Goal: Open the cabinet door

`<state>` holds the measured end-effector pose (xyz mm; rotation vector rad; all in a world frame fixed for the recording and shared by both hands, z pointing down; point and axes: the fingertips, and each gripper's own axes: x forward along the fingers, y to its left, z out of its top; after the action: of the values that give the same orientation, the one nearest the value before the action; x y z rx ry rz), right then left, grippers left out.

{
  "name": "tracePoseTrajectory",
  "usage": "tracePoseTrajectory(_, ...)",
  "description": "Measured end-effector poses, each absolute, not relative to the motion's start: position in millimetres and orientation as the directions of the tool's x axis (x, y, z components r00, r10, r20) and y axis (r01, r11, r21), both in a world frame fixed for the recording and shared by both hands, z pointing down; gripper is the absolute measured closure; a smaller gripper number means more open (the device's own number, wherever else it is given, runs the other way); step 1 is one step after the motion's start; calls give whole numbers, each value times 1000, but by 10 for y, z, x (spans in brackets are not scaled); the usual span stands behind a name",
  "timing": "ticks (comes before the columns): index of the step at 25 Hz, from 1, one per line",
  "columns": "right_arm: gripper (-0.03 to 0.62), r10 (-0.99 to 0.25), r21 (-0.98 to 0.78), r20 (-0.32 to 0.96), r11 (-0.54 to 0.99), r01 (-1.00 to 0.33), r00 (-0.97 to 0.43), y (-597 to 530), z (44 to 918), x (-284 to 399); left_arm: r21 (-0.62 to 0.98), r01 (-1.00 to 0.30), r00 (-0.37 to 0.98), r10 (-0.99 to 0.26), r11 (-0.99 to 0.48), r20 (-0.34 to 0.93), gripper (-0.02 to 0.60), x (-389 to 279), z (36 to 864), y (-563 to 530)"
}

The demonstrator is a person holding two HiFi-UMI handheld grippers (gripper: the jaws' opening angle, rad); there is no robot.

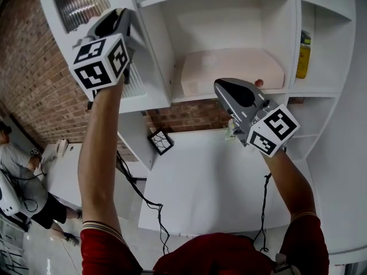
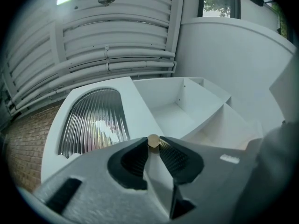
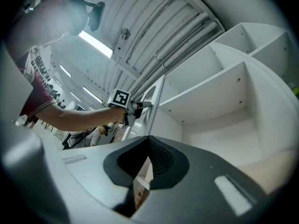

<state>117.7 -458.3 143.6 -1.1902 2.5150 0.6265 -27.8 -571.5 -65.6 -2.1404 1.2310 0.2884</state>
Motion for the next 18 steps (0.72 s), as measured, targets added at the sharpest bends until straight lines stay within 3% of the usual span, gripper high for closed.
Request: tracePoseTrajectory(18,582,-633,290,-416,588,-755,-653,-4310,1342,840,-430,-780,624,-614,-455,-482,503,-601,-666,-5130)
